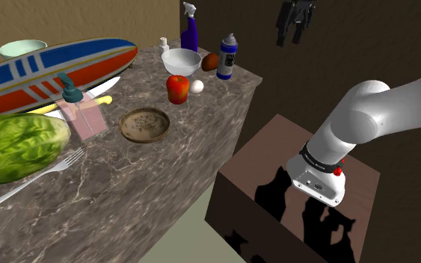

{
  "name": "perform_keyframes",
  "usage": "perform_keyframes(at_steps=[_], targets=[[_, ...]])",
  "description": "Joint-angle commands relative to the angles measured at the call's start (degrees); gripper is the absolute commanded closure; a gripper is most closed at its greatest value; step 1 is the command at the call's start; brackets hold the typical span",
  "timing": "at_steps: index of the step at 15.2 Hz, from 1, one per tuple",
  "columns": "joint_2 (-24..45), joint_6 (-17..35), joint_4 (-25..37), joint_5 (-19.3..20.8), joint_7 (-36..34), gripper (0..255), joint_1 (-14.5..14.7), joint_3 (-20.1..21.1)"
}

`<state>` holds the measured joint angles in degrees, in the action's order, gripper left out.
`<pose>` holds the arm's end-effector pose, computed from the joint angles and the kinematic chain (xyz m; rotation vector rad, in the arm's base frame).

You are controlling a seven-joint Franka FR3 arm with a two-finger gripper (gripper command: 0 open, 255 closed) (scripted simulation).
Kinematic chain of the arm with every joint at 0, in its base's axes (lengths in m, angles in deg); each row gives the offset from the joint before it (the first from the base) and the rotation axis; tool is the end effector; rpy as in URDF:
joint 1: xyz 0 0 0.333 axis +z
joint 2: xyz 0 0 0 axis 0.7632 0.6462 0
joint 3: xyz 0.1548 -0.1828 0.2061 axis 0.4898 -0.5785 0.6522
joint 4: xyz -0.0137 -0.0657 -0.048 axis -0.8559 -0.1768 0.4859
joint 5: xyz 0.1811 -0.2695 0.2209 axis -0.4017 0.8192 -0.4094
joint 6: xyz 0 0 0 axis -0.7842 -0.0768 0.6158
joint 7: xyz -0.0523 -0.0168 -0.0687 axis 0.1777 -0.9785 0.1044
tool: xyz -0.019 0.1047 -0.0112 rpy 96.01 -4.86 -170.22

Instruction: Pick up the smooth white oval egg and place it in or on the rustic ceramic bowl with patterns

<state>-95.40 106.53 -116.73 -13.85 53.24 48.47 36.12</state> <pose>0.2860 -0.0231 0.5693 -3.0183 0.1814 0.2156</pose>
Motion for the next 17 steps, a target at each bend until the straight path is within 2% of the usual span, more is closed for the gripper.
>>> perform_keyframes(at_steps=[1, 9, 13, 17], targets=[[0.00, 0.00, 0.00, 0.00, 0.00, 0, 0.00, 0.00], [12.71, 10.98, 1.31, -4.78, -19.59, 0, -1.43, 10.74], [21.17, 15.92, 4.36, -5.17, -29.27, 0, -2.57, 15.19], [30.53, 20.00, 8.83, -3.94, -39.11, 0, -3.74, 18.70]])
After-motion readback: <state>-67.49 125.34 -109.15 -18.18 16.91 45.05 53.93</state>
